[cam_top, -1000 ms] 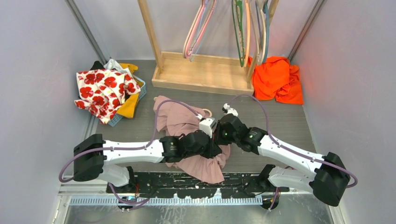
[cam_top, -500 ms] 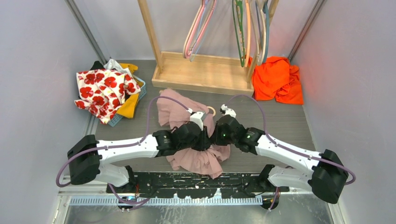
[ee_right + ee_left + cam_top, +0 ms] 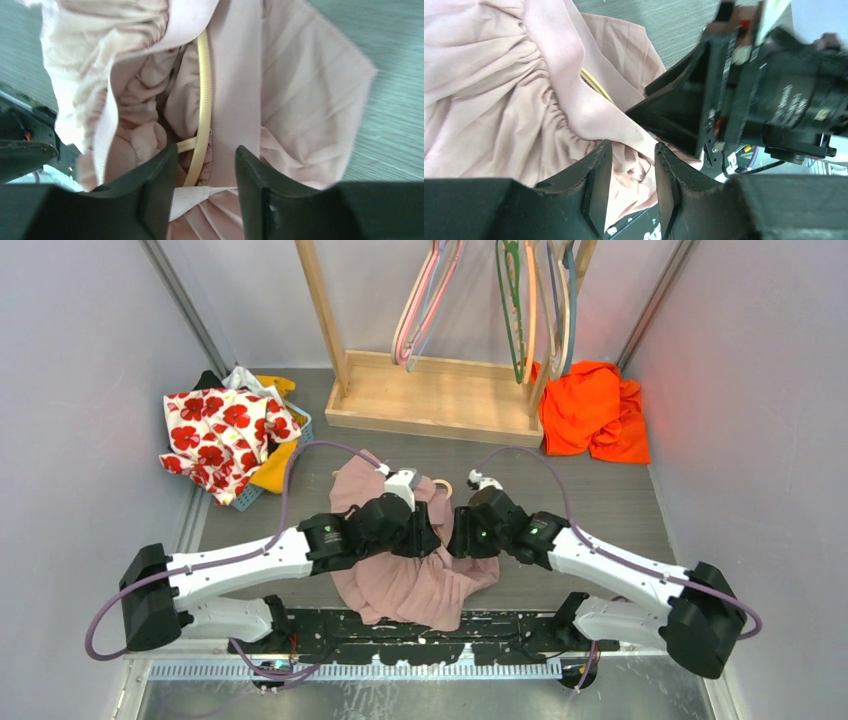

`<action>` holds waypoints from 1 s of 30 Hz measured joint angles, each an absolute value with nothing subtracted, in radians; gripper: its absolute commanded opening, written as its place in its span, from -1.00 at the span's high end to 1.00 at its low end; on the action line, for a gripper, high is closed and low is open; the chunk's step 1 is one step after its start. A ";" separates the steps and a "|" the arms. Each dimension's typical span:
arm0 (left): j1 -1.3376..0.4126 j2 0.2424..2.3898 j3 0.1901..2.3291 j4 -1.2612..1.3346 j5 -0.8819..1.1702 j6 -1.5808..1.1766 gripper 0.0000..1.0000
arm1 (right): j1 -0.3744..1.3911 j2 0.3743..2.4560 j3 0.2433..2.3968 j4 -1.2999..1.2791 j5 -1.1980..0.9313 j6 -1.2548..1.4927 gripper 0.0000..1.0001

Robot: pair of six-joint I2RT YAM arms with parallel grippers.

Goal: Place the skirt on the hanger
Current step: Hang the skirt on the hanger.

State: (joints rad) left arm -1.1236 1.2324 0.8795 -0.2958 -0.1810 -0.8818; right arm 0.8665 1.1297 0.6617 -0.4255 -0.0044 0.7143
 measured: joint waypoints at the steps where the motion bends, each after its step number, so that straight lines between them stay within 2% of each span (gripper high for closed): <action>1: -1.123 1.217 0.879 -0.305 -0.192 -0.882 0.24 | 0.852 1.110 0.662 -0.435 -0.001 0.712 -0.23; 8: -1.110 1.223 0.898 -0.374 -0.224 -0.873 0.24 | 0.774 0.978 0.673 -0.525 0.094 0.677 -0.24; 14: -1.104 1.376 0.974 -0.342 -0.181 -0.855 0.26 | 0.765 0.936 0.699 -0.546 0.103 0.654 -0.19; 19: -1.106 1.572 1.053 -0.281 -0.087 -0.851 0.47 | 0.737 0.974 0.741 -0.516 0.063 0.641 -0.17; 22: -1.106 1.681 1.060 -0.247 -0.032 -0.855 0.51 | 0.673 1.002 0.744 -0.496 0.028 0.637 -0.15; 26: -1.106 1.721 0.992 -0.187 0.041 -0.855 0.47 | 0.564 1.055 0.744 -0.431 -0.072 0.646 -0.04; 30: -1.106 1.635 0.957 -0.203 0.069 -0.842 0.35 | 0.478 1.153 0.744 -0.290 -0.196 0.682 0.03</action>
